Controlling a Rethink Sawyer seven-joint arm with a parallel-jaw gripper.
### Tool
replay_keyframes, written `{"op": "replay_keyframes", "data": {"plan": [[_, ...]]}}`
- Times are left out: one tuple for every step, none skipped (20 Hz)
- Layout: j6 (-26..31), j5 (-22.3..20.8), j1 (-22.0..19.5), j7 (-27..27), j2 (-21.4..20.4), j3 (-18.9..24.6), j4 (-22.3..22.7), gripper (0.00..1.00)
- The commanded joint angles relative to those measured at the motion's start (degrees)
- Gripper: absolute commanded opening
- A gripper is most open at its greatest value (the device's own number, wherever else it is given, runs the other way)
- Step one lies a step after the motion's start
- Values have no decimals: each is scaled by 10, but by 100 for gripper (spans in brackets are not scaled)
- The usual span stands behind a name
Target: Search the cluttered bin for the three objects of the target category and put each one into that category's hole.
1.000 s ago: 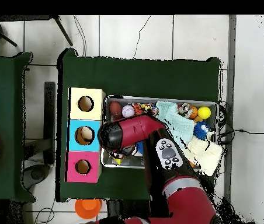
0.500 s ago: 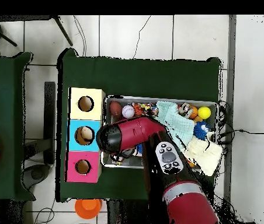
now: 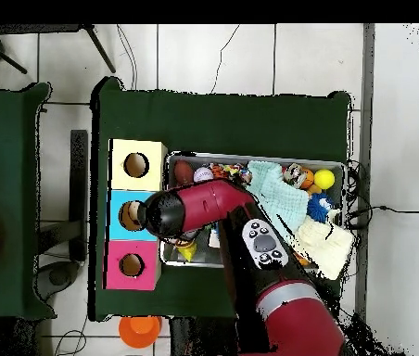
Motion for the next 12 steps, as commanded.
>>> {"op": "replay_keyframes", "data": {"plan": [[-65, 20, -26, 25, 14, 64, -23, 0], [-64, 20, -25, 23, 15, 65, -30, 0], [-70, 13, -29, 19, 13, 63, -26, 0], [-73, 10, -28, 18, 14, 63, -32, 0], [-88, 3, -32, 18, 9, 61, -24, 0], [-92, -2, -31, 18, 9, 60, -29, 0], [-98, -4, -33, 20, 3, 59, -24, 0], [-100, -6, -33, 21, 0, 59, -22, 0], [-103, -7, -33, 22, -3, 59, -20, 0], [-107, -7, -34, 24, -8, 59, -18, 0], [-111, -8, -35, 25, -12, 59, -16, 0], [-110, -10, -34, 24, -16, 57, -19, 0]]}}
